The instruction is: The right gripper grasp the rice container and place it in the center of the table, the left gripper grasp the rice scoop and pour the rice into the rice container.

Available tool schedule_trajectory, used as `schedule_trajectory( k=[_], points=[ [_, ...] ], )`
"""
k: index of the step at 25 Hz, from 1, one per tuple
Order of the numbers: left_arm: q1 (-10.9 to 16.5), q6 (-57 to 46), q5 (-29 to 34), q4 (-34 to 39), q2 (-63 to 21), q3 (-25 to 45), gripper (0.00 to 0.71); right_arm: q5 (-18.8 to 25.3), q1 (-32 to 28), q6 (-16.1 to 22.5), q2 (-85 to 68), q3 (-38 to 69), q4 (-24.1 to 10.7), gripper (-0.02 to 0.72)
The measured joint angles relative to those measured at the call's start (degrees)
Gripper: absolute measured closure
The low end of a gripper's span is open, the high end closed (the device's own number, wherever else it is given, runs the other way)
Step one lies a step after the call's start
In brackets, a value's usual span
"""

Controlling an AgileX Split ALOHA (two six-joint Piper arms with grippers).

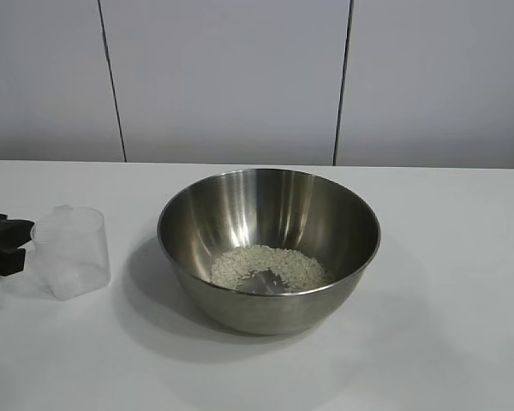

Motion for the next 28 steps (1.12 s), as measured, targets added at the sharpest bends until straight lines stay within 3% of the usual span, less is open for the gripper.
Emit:
schedule_trajectory(
  k=[2,6,10,13,16,21,28],
  points=[
    [0.04,-1.28,-0.12,-2.16,-0.71,0.07,0.387,0.00,0.00,0.00,0.00,0.00,0.00,0.188],
    [2.84,-6.37,1.43,-2.56,-4.70,-0.29,0.347,0.00,0.00,0.00,0.00,0.00,0.00,0.188],
    [9.22,-10.57,8.45,0.18,-11.29,-1.85,0.340,0.00,0.00,0.00,0.00,0.00,0.00,0.188],
    [14.44,-16.86,13.49,6.89,-17.75,-3.13,0.340,0.00,0.00,0.00,0.00,0.00,0.00,0.188],
    [16.63,-21.38,19.89,14.03,-25.64,-4.01,0.340,0.00,0.00,0.00,0.00,0.00,0.00,0.188],
    [15.42,-26.95,29.02,19.34,-42.06,-4.00,0.340,0.00,0.00,0.00,0.00,0.00,0.00,0.188],
    [7.27,-28.29,50.88,19.83,-68.51,-4.18,0.340,0.00,0.00,0.00,0.00,0.00,0.00,0.188]
  ],
)
